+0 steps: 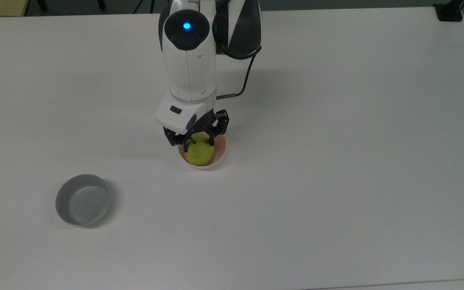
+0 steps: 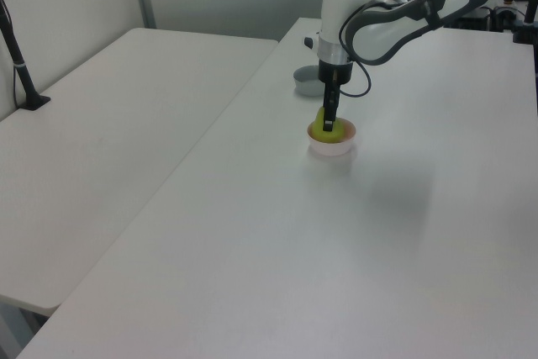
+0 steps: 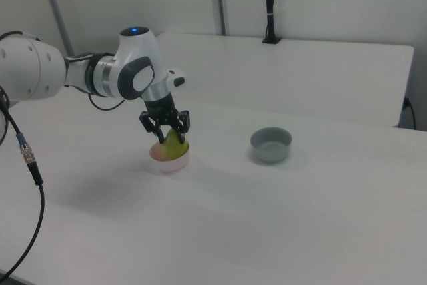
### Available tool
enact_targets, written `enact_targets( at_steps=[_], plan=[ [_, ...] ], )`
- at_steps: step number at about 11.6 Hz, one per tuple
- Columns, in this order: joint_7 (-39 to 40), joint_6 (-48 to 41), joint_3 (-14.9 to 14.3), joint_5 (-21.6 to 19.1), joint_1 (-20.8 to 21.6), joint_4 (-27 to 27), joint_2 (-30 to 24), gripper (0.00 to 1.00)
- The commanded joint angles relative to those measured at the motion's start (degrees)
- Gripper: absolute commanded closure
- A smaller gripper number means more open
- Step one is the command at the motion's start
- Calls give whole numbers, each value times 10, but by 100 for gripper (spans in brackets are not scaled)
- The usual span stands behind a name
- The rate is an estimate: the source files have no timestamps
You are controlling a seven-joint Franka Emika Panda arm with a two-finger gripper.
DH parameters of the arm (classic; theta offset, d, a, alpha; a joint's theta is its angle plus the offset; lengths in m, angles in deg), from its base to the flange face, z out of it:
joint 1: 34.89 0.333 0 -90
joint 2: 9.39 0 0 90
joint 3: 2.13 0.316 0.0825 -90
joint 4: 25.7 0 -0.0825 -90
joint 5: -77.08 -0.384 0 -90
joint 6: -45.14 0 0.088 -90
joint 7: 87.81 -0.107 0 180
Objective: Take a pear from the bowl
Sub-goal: 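Close the gripper around the green pear, then lift the green pear up out of the pink bowl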
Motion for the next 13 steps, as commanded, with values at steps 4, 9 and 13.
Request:
enact_targets(
  at_steps=[4, 9, 13],
  plan=[
    [-10, -102, -1, 0, -11, -17, -89, 100],
    [-9, -200, 30, 0, -55, -27, -169, 100],
    [-9, -329, 35, 8, -73, -57, -176, 100]
  ],
)
